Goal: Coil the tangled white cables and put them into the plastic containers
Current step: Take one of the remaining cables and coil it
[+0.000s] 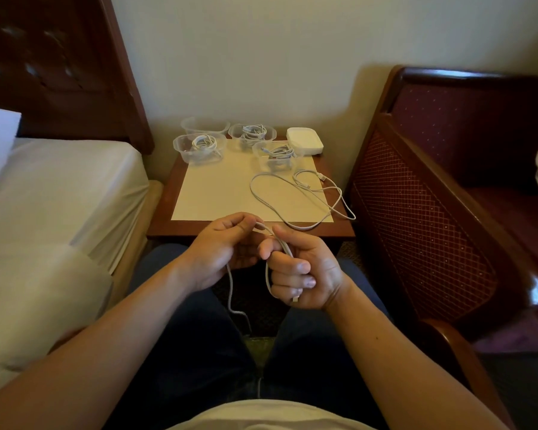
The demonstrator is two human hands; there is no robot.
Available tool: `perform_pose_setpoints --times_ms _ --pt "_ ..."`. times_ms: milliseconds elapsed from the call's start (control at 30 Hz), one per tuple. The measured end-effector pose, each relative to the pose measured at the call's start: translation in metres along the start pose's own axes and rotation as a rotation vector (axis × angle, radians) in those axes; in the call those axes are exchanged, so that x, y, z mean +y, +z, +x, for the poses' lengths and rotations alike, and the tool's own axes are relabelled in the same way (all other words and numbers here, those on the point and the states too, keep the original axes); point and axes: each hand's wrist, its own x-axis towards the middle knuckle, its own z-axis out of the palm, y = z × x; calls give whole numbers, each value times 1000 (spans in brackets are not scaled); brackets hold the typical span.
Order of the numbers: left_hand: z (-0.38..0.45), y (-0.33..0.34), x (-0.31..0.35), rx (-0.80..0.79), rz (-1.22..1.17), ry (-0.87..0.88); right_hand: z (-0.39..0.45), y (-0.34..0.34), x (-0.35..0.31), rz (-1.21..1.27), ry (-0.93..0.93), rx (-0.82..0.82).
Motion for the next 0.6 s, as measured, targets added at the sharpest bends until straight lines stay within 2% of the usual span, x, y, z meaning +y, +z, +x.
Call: perform_pose_setpoints --times_ms 267,400,500,600 --pt "-2 7 -3 17 -49 -8 -5 3 2 -153 -7 150" --pt "0 14 -4 47 3 3 -4 4 2 -44 -10 102" --pt "5 20 -6 114 -52 2 2 7 4 160 -168 48" --pt "4 29 -10 140 23 -2 6 13 2 239 -381 164"
